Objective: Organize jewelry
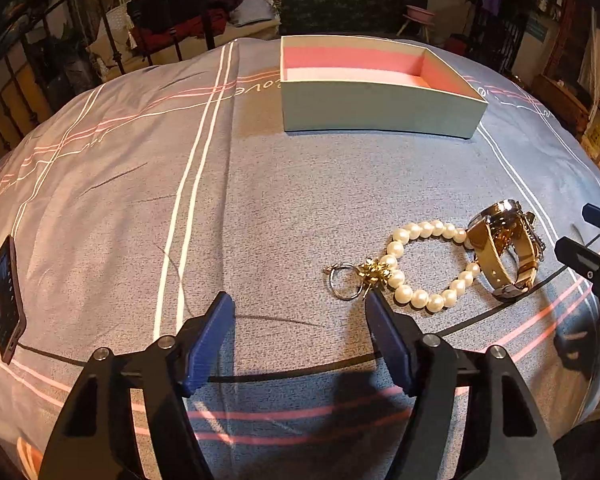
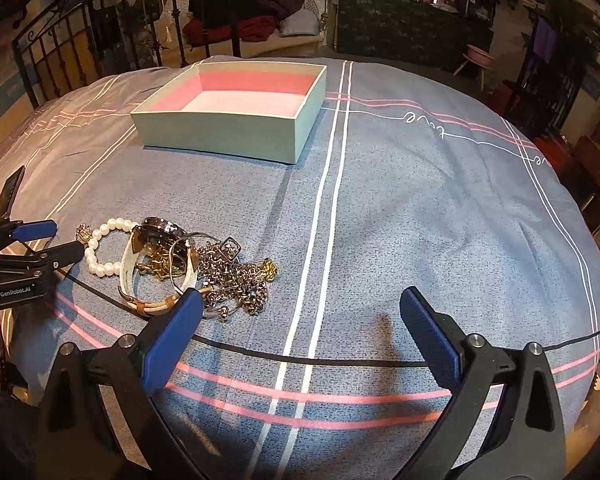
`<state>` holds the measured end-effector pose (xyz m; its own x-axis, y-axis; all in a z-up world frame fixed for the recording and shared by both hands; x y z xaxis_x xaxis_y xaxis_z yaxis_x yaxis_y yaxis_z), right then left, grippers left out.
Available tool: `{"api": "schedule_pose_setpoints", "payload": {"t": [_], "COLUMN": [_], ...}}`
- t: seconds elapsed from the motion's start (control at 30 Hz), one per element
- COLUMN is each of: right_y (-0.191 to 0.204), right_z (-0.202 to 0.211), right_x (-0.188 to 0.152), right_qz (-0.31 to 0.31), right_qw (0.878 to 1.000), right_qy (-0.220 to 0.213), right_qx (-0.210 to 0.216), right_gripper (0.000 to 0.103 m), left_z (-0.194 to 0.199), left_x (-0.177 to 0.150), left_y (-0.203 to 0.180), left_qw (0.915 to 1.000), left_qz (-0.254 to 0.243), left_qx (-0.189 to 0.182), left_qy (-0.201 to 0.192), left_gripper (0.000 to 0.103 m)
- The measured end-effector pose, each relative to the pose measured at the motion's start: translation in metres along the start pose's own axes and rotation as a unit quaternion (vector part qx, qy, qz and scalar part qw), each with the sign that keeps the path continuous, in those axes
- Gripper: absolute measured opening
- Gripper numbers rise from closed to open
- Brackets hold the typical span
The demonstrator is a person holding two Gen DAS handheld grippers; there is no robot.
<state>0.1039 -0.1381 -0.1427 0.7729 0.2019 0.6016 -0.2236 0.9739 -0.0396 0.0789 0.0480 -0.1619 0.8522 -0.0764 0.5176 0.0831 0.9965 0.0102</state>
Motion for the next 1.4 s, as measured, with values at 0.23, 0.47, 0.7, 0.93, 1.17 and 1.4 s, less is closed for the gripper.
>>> {"api": "schedule_pose_setpoints", "payload": {"t": [0.23, 0.47, 0.7, 0.93, 1.17, 1.4], "right_y": [-0.001, 0.008, 0.018, 0.011, 0.005, 0.001], "right_z": [-0.016, -0.025, -0.021, 0.013, 0.044, 0.053], "right_x": [-0.008, -0.001, -0.001, 0.016, 0.038, 0.047], "right_qz": [-0.006, -0.002, -0.006, -0.015, -0.009, -0.012], "right_qw": [1.000, 0.998, 0.994, 0.991, 0.988, 0.987], "right_qy": [0.018, 0.016, 0.014, -0.031, -0.073, -0.085], "right_qx": [0.020, 0.058, 0.111, 0.131, 0.137, 0.136], "right_gripper": [0.073, 0.057, 0.010, 0.001, 0.001, 0.001], "left_z": [-0.006, -0.001, 0.007, 0.021, 0.040, 0.060], "left_x": [0.012, 0.013, 0.014, 0.022, 0.030, 0.041], "left_y": [-0.012, -0.015, -0.001, -0.001, -0.001, 0.002], "left_qw": [0.9991, 0.9985, 0.9988, 0.9976, 0.9955, 0.9927], "left_qz": [-0.031, -0.033, 0.002, 0.007, 0.008, 0.011], "left_qx": [-0.010, -0.012, -0.025, -0.033, -0.037, -0.045], "left_qy": [-0.027, -0.043, -0.042, -0.060, -0.087, -0.112], "left_gripper": [0.041, 0.010, 0.009, 0.007, 0.006, 0.006]}}
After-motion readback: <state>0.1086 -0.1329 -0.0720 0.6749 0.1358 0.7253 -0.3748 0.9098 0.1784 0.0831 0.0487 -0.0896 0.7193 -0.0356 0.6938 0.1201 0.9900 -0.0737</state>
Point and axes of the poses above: each gripper's, at about its wrist camera, not at the fingertips, and z roughly against the way its jaws point, y to its left, x to its top, the point moved 6 cm from there along -z, roughly the way its jaws point, and after that the axes turned 3 degrees about z, right-handed, at the moved point
